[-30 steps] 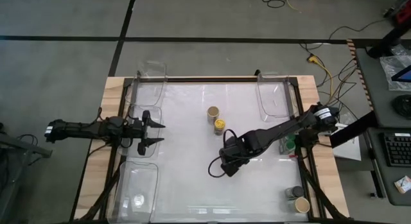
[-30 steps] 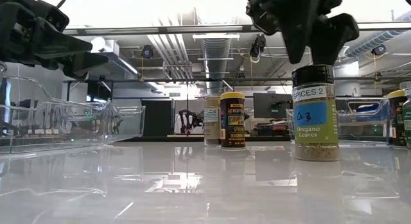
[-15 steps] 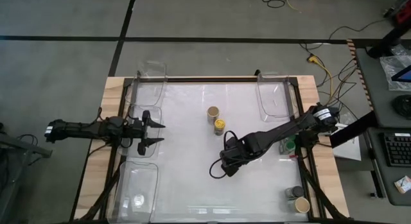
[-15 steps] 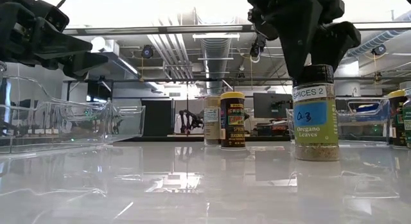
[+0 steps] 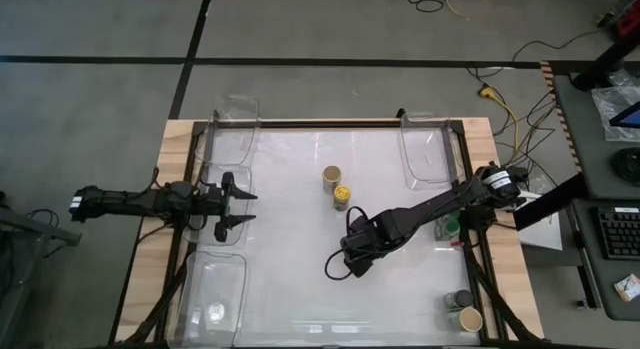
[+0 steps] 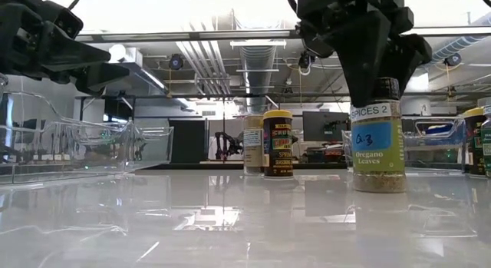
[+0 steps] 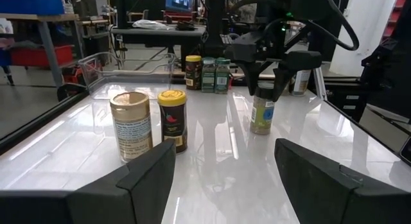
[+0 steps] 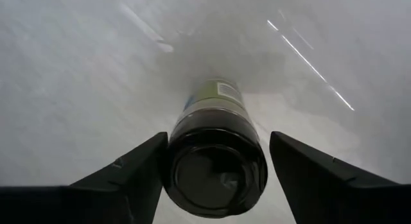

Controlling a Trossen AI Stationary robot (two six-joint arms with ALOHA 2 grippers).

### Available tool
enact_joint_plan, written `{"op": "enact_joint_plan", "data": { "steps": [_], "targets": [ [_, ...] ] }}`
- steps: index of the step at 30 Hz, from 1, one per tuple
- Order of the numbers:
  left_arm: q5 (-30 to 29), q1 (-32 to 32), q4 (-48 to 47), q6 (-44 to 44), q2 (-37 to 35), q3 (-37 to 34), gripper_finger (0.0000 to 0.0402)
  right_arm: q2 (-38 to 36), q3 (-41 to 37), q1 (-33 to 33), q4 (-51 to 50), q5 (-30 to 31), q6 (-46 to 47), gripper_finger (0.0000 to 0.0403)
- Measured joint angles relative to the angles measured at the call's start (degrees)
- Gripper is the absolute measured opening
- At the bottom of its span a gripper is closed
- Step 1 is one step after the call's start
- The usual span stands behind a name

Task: Sort spices by type
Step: Move the top black spice bottle to the middle of the table

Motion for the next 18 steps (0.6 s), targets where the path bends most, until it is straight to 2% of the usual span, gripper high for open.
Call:
{"op": "enact_joint_plan", "data": {
  "steps": [14, 18],
  "targets": [
    [0.0, 0.0, -0.1, 0.0, 0.0, 0.0, 0.0251, 0.3, 0.0, 0.0, -0.1, -1.2, -0.6, 0.0204],
    [0.0, 0.0, -0.1, 0.0, 0.0, 0.0, 0.0251, -1.0, 1.7, -0.5, -0.3, -1.2, -6.8, 0.0199]
  ]
}}
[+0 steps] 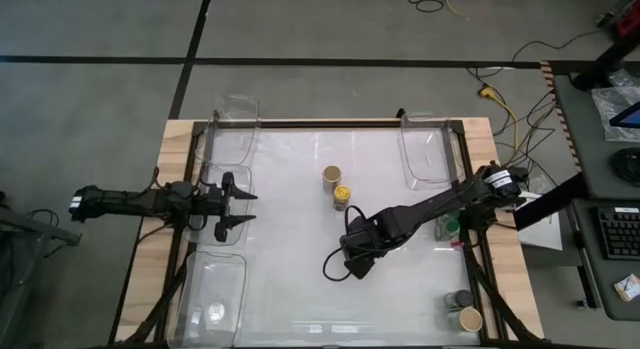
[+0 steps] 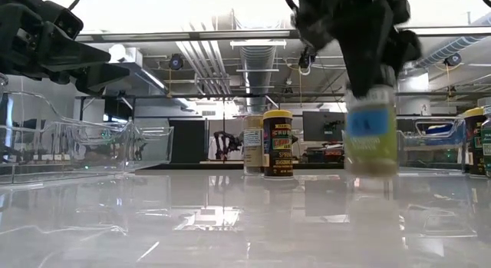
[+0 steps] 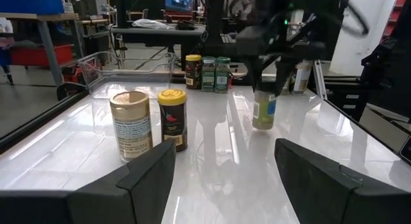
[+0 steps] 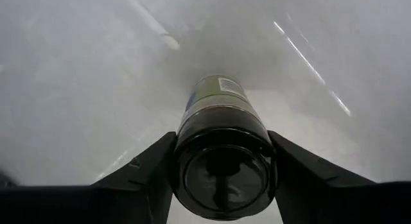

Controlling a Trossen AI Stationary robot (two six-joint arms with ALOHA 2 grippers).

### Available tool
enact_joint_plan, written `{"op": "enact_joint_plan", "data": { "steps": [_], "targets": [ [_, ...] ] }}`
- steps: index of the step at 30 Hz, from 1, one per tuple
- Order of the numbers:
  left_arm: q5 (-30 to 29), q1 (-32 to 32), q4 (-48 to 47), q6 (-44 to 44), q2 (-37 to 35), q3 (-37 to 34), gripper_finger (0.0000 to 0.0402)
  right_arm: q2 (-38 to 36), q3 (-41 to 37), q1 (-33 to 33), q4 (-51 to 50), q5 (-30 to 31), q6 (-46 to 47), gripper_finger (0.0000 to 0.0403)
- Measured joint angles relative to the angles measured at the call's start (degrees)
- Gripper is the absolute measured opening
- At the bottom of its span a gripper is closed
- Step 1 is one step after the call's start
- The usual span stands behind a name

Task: Sort spices by type
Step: Move the top black spice bottle to the middle of the table

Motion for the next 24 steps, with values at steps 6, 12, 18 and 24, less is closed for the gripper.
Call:
{"op": "enact_joint_plan", "data": {
  "steps": [6, 12, 18, 24],
  "targets": [
    [0.0, 0.0, 0.0, 0.0, 0.1, 0.0, 0.0251, -2.3, 2.7, -2.1, -6.6, 0.3, -13.1, 0.0210],
    [0.0, 0.0, 0.0, 0.0, 0.1, 0.0, 0.0251, -4.5, 6.4, -5.7, -20.7, 9.5, -23.9, 0.0198],
    [0.0, 0.0, 0.1, 0.0, 0.2, 0.0, 0.0251, -9.3, 8.6, -9.9, -24.7, 23.1, -35.7, 0.0207],
    [0.0, 0.0, 0.1, 0.0, 0.2, 0.0, 0.0251, -14.4, 7.4, -17.1, -29.2, 30.8, -52.4, 0.0200]
  ]
}}
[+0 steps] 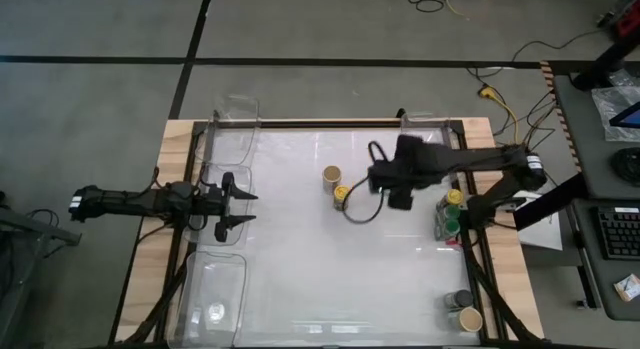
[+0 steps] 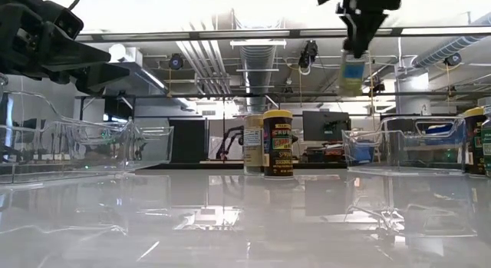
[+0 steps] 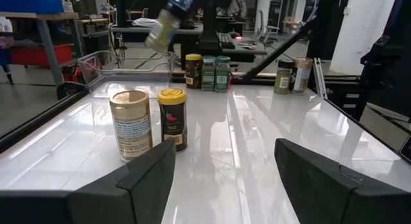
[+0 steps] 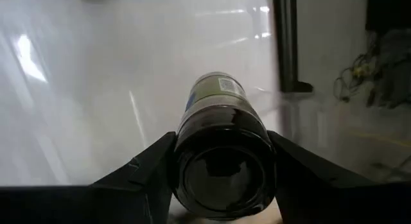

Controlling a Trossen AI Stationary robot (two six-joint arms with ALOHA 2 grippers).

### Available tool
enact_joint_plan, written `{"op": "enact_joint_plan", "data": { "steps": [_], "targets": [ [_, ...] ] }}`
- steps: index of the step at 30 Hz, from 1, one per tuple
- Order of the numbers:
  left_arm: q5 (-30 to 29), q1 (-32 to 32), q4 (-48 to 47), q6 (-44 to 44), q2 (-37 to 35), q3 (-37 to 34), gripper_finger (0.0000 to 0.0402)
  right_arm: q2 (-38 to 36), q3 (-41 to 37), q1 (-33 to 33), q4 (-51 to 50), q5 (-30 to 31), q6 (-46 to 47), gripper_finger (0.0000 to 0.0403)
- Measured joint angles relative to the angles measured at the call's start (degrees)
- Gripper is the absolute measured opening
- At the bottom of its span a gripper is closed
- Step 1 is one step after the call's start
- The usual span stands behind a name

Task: Sort spices by type
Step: Move the top black spice bottle to the middle of the table

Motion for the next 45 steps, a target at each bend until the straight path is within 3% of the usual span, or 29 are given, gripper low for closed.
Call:
{"op": "enact_joint_plan", "data": {
  "steps": [7, 16, 18, 21, 26, 39, 45],
  "targets": [
    [0.0, 0.0, 0.0, 0.0, 0.0, 0.0, 0.0251, -5.8, -3.0, -13.0, 0.2, -0.9, -13.6, 0.0205],
    [0.0, 0.0, 0.0, 0.0, 0.0, 0.0, 0.0251, -10.3, -11.6, -31.8, 5.5, -17.8, -24.8, 0.0202],
    [0.0, 0.0, 0.0, 0.0, 0.0, 0.0, 0.0251, -10.5, -13.5, -34.3, 6.4, -19.1, -26.9, 0.0205],
    [0.0, 0.0, 0.0, 0.0, 0.0, 0.0, 0.0251, -10.6, -16.2, -36.6, 7.2, -19.9, -29.0, 0.0204],
    [0.0, 0.0, 0.0, 0.0, 0.0, 0.0, 0.0251, -11.4, -21.6, -39.2, 12.9, -26.8, -31.8, 0.0200],
    [0.0, 0.0, 0.0, 0.0, 0.0, 0.0, 0.0251, -11.6, -33.6, -42.5, 20.4, -27.6, -38.3, 0.0201],
    [0.0, 0.0, 0.0, 0.0, 0.0, 0.0, 0.0251, -11.6, -35.5, -44.3, 23.2, -27.7, -39.6, 0.0206]
  ]
}}
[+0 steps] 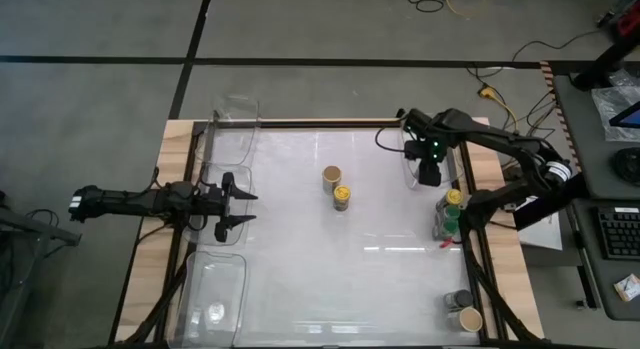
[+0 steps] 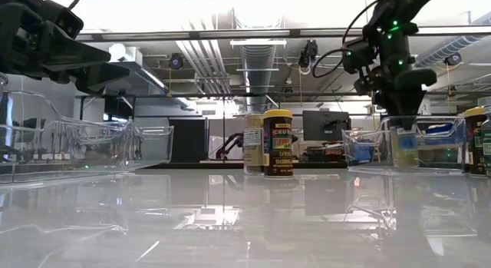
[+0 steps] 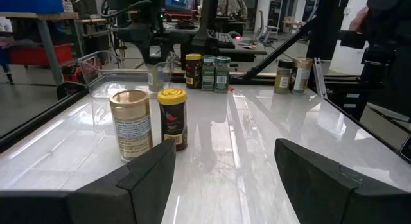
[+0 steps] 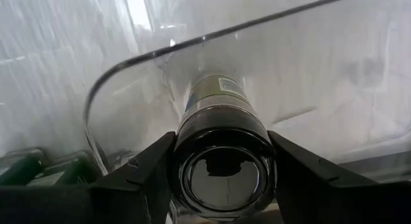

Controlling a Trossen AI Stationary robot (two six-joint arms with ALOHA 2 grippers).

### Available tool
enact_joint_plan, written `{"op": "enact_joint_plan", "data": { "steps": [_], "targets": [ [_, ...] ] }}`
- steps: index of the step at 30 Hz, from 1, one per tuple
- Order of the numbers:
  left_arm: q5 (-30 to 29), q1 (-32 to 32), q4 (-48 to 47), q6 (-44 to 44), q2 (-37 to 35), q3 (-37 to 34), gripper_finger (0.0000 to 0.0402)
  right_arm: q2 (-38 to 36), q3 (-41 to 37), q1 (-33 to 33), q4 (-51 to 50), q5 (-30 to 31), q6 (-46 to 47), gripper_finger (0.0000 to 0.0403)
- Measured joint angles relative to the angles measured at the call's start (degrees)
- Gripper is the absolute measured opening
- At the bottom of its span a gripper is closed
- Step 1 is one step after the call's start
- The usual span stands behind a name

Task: Sort spices by type
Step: Move the top black spice bottle to the middle of the table

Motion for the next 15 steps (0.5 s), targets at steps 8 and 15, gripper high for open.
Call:
{"op": "enact_joint_plan", "data": {
  "steps": [8, 15],
  "targets": [
    [0.0, 0.0, 0.0, 0.0, 0.0, 0.0, 0.0251, 0.4, -0.2, -0.8, 1.6, -3.2, -1.9, 0.0200],
    [0.0, 0.0, 0.0, 0.0, 0.0, 0.0, 0.0251, 1.8, -0.8, -0.8, 2.5, -3.1, -3.0, 0.0205]
  ]
}}
